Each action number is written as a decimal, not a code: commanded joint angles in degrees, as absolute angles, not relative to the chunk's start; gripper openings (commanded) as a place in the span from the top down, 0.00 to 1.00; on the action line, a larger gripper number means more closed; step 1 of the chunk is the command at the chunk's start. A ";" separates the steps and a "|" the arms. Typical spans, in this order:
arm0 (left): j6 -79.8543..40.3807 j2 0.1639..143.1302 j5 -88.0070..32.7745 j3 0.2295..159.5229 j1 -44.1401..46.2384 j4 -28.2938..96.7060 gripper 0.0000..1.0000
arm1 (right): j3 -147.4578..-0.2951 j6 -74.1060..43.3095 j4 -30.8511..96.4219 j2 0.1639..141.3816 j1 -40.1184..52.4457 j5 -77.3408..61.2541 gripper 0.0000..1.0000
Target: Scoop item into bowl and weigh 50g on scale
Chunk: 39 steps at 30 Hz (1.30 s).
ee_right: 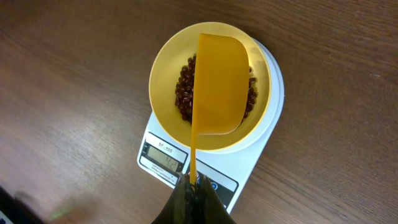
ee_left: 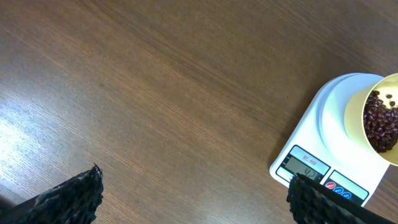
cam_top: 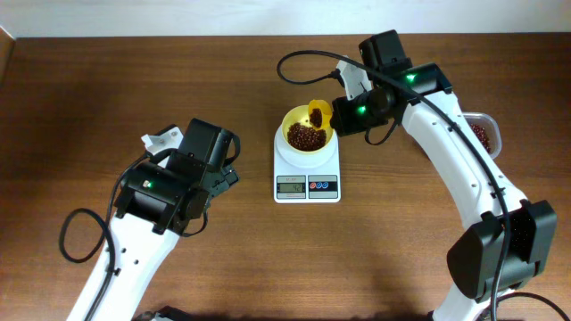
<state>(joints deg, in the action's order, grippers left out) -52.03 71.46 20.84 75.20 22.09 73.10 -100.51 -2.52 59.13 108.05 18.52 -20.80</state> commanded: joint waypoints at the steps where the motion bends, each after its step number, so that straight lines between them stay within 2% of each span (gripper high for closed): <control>1: -51.96 70.78 21.39 75.31 21.85 73.17 0.01 | -101.95 -1.76 59.31 105.56 18.81 -19.57 0.96; 39: -51.96 70.78 21.39 75.31 21.85 73.17 0.01 | -104.42 -0.86 63.29 103.24 19.51 -19.00 0.96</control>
<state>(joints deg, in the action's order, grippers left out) -52.03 71.46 20.84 75.20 22.09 73.10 -102.98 -1.28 63.05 105.43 19.00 -18.06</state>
